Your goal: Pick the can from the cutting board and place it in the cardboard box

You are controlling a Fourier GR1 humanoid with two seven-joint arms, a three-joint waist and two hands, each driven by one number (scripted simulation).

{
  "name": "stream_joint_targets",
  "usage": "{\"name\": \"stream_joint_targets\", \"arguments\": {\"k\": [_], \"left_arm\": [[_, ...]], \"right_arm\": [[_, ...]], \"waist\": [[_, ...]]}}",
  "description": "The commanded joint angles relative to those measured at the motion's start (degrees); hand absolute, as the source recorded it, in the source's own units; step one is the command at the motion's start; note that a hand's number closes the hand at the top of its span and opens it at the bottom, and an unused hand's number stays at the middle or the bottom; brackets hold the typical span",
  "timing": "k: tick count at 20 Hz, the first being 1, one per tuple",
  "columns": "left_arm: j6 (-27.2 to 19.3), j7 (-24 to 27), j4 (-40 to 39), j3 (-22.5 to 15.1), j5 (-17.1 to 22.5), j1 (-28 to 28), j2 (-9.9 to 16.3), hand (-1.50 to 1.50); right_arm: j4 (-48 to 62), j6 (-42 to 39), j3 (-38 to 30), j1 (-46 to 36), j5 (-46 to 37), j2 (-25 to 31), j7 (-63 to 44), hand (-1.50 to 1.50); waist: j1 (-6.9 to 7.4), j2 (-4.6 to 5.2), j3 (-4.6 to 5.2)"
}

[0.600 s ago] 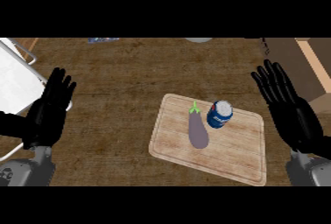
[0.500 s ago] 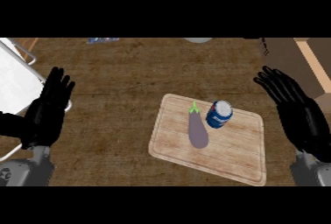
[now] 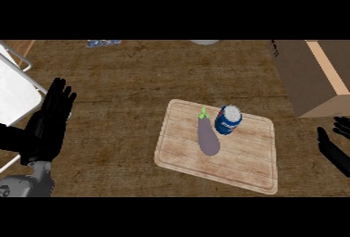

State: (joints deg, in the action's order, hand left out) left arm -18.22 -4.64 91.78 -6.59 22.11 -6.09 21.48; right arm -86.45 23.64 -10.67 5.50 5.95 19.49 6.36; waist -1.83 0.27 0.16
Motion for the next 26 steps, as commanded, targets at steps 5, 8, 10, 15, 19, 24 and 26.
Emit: {"name": "stream_joint_targets", "arguments": {"k": [5, 8, 10, 15, 19, 24, 26], "left_arm": [[1.22, -1.36, 1.39, -0.66, -0.62, 1.59, -1.13, 0.00], [0.41, -2.16, 1.23, -1.19, -1.71, -0.43, -0.75, 0.00], [-0.09, -1.28, 0.67, -2.16, -2.40, 0.03, -1.94, 0.00], [0.76, -1.25, 0.26, -1.56, -2.18, 0.74, -1.77, 0.00], [-0.68, -1.63, 0.34, -2.19, -4.09, -1.22, -4.01, 0.00], [2.91, -1.17, 0.39, -0.18, -3.43, 0.86, -3.86, 0.00], [0.74, -6.32, 4.47, -0.68, -5.29, -0.22, -3.65, 0.00]], "right_arm": [[-11.86, 2.63, 4.59, 6.18, -13.53, 7.40, -10.78, -1.50], [-15.70, -3.68, 8.83, 6.39, -17.95, 14.60, -21.22, -1.50], [-18.36, -11.08, 11.31, 8.48, -15.97, 17.94, -25.94, -1.50], [-29.52, -22.16, 11.24, 3.53, -7.87, 24.39, -46.02, -1.50], [-30.32, -21.25, 14.93, -9.68, -7.64, 20.20, -57.80, -1.50], [-30.12, -20.29, 19.99, -17.69, -11.87, 13.50, -65.00, -1.50], [-28.76, -20.40, 21.54, -18.78, -14.07, 10.57, -65.34, -1.50]], "waist": [[1.49, -0.41, -0.05], [1.66, -0.41, 0.14], [1.38, -0.42, 0.22], [1.77, -0.46, 0.14], [2.55, -0.18, -0.08], [2.42, -0.22, -0.10], [2.29, -0.28, -0.14]]}}
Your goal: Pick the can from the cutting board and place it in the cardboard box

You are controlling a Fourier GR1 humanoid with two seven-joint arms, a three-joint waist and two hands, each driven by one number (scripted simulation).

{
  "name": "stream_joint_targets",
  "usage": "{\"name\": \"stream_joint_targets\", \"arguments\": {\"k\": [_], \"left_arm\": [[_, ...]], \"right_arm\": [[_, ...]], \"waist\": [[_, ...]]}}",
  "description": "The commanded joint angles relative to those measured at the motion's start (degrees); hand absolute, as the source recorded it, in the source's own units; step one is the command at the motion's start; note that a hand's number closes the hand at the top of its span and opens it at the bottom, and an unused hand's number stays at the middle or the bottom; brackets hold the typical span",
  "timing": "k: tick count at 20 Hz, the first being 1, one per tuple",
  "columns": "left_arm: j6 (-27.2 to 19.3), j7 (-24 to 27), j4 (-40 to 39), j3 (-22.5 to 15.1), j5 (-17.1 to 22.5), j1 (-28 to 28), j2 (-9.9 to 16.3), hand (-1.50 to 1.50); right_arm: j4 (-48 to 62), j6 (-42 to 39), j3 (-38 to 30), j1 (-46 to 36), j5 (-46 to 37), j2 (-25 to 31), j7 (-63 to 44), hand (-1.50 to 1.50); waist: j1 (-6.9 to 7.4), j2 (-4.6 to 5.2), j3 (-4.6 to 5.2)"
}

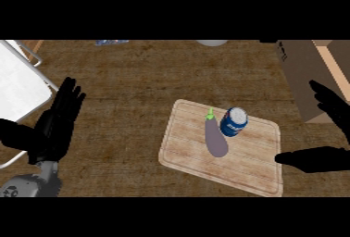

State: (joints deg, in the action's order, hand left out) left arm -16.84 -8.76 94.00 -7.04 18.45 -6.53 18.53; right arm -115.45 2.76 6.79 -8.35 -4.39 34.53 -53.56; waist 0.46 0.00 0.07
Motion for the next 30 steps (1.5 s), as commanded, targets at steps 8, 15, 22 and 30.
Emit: {"name": "stream_joint_targets", "arguments": {"k": [8, 15, 22, 30], "left_arm": [[1.47, -1.54, 0.40, 2.36, -3.70, -0.47, -2.42, 0.00], [3.55, -1.14, 1.97, 3.73, -4.88, 2.56, -4.68, 0.00], [6.48, -2.84, 1.20, 7.79, -4.87, 0.79, -4.08, 0.00], [9.04, -1.80, 1.60, 9.18, -6.33, 1.66, -5.72, 0.00]], "right_arm": [[5.87, -4.89, 0.05, -4.62, -5.13, -7.24, -5.31, -1.50], [6.50, -5.25, 2.03, -3.21, -10.65, -13.61, -4.17, -1.50], [14.10, -3.72, 1.98, -8.63, -17.78, -19.52, -2.98, -1.50], [18.72, -3.58, 2.02, -7.07, -20.70, -24.55, 1.18, -1.50]], "waist": [[-0.42, -0.04, -0.07], [-0.45, -0.06, -0.07], [-0.36, -0.02, -0.07], [-0.35, -0.01, -0.07]]}}
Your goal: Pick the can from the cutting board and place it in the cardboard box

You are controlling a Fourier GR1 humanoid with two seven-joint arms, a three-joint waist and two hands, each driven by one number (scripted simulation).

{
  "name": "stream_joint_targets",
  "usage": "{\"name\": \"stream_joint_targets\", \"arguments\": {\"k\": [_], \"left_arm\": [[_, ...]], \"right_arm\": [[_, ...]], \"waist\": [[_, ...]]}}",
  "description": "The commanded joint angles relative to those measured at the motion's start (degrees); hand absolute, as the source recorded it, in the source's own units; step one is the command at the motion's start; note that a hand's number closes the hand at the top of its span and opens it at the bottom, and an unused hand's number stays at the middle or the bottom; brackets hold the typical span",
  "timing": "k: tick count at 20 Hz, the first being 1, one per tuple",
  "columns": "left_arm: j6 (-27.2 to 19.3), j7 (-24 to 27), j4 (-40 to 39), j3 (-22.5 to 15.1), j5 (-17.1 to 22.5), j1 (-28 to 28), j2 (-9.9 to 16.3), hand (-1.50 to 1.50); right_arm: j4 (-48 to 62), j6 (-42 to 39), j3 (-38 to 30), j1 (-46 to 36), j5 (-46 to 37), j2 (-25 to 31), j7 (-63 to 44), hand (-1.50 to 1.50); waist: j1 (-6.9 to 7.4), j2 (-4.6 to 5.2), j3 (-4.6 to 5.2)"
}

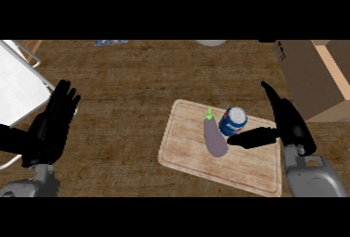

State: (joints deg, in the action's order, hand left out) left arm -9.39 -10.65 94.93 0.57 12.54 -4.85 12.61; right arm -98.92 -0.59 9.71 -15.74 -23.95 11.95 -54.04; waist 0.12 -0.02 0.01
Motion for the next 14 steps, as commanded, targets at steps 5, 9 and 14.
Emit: {"name": "stream_joint_targets", "arguments": {"k": [5, 9, 14], "left_arm": [[-0.54, -2.01, 2.35, 0.13, -1.99, 0.11, -2.52, 0.00], [1.47, -1.23, -0.69, 2.43, -2.44, -2.35, -2.05, 0.00], [1.09, -2.92, 1.57, 1.76, -3.92, -0.84, -3.18, 0.00]], "right_arm": [[8.32, -1.91, -2.94, -1.77, -3.00, -0.65, 4.38, -1.50], [6.29, -2.47, -1.52, -2.21, -5.46, -4.02, 1.22, -1.50], [8.25, -1.50, -1.45, -1.89, -7.60, -6.24, 2.16, -1.50]], "waist": [[0.08, 0.03, -0.01], [-0.05, 0.01, 0.00], [0.01, -0.01, -0.01]]}}
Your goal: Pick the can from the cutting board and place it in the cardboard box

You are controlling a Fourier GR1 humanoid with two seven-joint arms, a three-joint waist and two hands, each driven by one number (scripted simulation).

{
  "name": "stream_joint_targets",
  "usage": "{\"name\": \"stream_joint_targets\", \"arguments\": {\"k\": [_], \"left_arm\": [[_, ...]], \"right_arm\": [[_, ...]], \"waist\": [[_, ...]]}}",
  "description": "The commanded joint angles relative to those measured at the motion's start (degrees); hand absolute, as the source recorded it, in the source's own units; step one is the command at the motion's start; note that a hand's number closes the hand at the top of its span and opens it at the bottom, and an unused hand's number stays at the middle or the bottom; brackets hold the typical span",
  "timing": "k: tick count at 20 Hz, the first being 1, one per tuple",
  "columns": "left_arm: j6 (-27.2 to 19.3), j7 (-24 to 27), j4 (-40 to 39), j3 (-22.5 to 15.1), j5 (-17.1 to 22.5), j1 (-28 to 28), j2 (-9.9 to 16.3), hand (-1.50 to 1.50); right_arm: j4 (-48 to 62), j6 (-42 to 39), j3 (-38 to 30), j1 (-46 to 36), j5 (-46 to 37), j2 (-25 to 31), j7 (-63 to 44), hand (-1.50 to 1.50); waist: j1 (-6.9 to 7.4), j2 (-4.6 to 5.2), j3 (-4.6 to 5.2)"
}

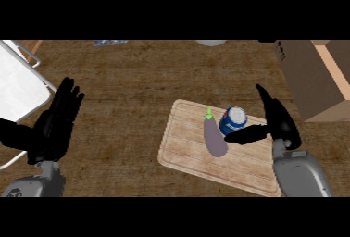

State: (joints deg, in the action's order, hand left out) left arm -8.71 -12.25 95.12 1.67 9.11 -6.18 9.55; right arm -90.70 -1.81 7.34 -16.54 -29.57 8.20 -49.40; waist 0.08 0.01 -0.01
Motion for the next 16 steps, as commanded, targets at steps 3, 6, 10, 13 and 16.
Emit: {"name": "stream_joint_targets", "arguments": {"k": [3, 6, 10, 13, 16], "left_arm": [[0.13, 0.55, -0.09, -0.69, -1.53, 1.16, -2.16, 0.00], [1.99, -2.82, 0.84, 2.47, 0.24, -1.41, -0.10, 0.00], [-0.16, 0.39, -1.08, 0.26, -3.23, -1.69, -3.04, 0.00], [1.68, -0.22, -0.19, 0.28, -2.56, 0.02, -2.92, 0.00], [1.20, -2.25, 0.32, 1.94, -2.59, -2.02, -2.25, 0.00]], "right_arm": [[1.68, -0.08, -0.49, 3.47, -0.49, -1.11, 5.77, -1.50], [2.31, -0.90, -1.38, 0.70, -1.33, -2.62, 2.84, -1.50], [5.51, -2.02, -3.14, -0.52, -0.91, -1.94, 5.07, -1.50], [5.42, 1.88, -0.02, 0.40, -4.66, -6.00, 3.53, -1.50], [6.50, -1.85, -2.90, -1.15, -2.90, -3.80, 4.01, -1.50]], "waist": [[-0.01, -0.03, 0.01], [0.00, -0.03, 0.01], [-0.06, -0.02, 0.01], [-0.01, -0.03, 0.01], [-0.02, -0.02, 0.01]]}}
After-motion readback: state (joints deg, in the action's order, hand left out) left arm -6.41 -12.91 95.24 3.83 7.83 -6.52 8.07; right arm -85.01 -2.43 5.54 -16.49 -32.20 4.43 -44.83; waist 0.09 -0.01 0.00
